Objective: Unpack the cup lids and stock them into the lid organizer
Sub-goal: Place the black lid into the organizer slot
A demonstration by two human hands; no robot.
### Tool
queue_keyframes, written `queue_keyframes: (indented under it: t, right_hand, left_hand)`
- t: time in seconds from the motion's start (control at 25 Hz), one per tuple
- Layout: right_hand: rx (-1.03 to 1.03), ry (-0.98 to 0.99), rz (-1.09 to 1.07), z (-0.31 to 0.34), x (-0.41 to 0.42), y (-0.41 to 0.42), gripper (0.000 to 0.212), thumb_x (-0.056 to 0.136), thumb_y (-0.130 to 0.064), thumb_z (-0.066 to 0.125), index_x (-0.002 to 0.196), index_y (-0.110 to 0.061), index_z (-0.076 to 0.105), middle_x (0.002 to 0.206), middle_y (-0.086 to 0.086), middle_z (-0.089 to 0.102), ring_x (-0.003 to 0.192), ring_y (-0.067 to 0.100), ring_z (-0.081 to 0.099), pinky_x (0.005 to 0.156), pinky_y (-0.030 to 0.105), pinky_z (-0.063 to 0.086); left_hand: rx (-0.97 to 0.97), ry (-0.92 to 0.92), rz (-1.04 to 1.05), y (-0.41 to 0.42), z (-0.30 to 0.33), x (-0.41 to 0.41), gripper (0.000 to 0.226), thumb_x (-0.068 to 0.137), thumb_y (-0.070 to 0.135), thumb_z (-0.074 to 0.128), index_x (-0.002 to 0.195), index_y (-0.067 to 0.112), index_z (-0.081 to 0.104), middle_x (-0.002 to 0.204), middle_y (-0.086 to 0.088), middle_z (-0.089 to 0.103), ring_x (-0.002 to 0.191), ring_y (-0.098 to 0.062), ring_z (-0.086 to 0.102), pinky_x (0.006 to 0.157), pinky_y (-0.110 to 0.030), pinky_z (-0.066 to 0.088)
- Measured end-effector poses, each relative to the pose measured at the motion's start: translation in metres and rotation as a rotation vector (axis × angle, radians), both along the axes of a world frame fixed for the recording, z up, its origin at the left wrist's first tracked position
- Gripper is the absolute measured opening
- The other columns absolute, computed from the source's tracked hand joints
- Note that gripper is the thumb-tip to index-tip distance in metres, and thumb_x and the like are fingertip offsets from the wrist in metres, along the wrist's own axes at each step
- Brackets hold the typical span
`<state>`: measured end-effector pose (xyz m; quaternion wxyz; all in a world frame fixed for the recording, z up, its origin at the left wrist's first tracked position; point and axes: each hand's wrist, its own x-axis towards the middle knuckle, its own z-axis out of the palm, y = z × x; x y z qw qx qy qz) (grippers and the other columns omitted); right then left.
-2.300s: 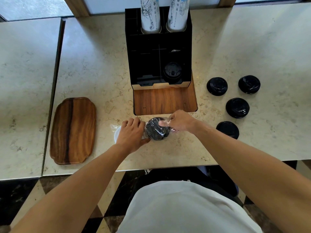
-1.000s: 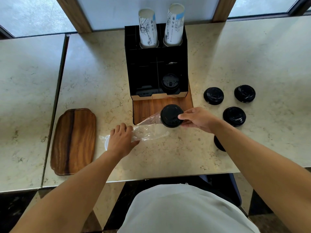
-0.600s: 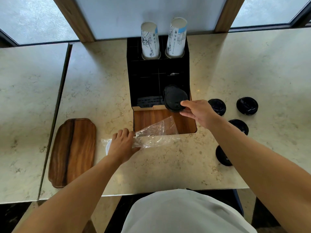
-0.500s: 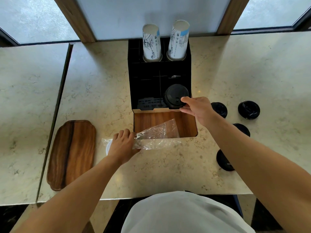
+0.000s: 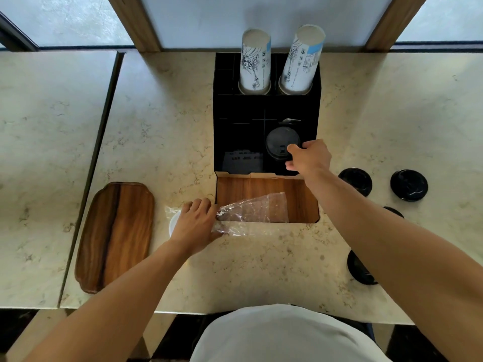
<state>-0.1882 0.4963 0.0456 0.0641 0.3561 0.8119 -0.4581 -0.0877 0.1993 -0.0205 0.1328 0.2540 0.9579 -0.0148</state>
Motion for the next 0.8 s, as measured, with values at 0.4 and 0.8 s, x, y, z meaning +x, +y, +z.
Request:
queue_keyframes:
  t: [0.4, 0.8]
  right_hand:
    - [0.046, -0.040, -0.026, -0.006, -0.005, -0.011, 0.034, 0.103, -0.025, 0.058, 0.131, -0.008, 0.049, 0.120, 0.017, 0.067, 0.082, 0.032, 0.078, 0.075, 0.043, 0.066]
    - [0.084, -0.060, 0.016, -0.009, -0.004, -0.017, 0.053, 0.105, -0.022, 0.052, 0.153, -0.010, 0.035, 0.130, 0.021, 0.066, 0.089, 0.033, 0.077, 0.078, 0.044, 0.066]
  left_hand:
    - [-0.010, 0.012, -0.008, 0.000, -0.002, -0.001, 0.069, 0.078, 0.068, 0.064, 0.117, 0.011, 0.062, 0.111, -0.012, 0.060, 0.100, -0.033, 0.054, 0.090, -0.048, 0.045]
    - [-0.009, 0.040, -0.013, -0.001, -0.008, -0.001, 0.070, 0.075, 0.071, 0.067, 0.112, 0.012, 0.063, 0.108, -0.011, 0.060, 0.098, -0.032, 0.054, 0.088, -0.048, 0.045]
